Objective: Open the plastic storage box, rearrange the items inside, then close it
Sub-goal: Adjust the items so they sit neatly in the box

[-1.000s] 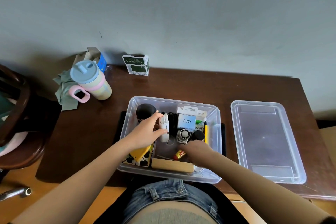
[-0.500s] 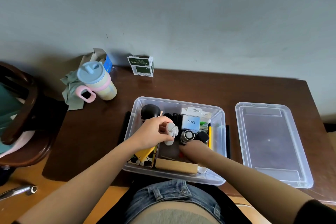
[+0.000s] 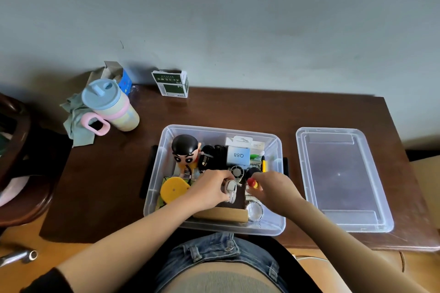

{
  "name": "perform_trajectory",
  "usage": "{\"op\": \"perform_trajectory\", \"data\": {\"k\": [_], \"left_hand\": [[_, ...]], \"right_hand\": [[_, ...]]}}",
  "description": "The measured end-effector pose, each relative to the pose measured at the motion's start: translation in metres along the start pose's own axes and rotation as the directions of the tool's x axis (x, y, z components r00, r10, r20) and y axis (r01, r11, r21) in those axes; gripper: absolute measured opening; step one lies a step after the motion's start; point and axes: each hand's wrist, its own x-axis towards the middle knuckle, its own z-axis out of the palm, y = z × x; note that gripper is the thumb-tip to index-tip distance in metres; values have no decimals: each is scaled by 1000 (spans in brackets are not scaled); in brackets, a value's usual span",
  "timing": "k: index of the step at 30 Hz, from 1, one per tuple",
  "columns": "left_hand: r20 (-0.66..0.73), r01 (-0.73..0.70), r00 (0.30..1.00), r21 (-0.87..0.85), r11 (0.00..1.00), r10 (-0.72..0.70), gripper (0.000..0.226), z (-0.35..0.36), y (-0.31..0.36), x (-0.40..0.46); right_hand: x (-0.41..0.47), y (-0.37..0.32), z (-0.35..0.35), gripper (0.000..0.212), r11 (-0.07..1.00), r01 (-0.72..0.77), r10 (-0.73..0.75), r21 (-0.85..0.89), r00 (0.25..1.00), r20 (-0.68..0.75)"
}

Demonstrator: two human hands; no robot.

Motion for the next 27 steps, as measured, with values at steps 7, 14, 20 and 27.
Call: {"op": "perform_trajectory", "data": {"k": [7, 14, 20, 27], "left_hand": [[99, -94, 991, 78, 993, 86, 42, 13, 8, 4], [160, -185, 977, 334, 924, 138, 42, 19, 18, 19], [152, -278, 961, 497, 822, 233, 46, 23, 21, 24], [138, -282, 959, 480, 831, 246, 53, 17, 17, 22]], "right_hand": [[4, -5, -4, 21, 989, -137, 140, 59, 989, -49], [5, -5, -6, 21, 983, -173, 176, 62, 983, -49], [4, -7, -6, 25, 980, -187, 190, 64, 980, -55], [4, -5, -7, 29, 976, -192, 199, 102, 978, -62]]}}
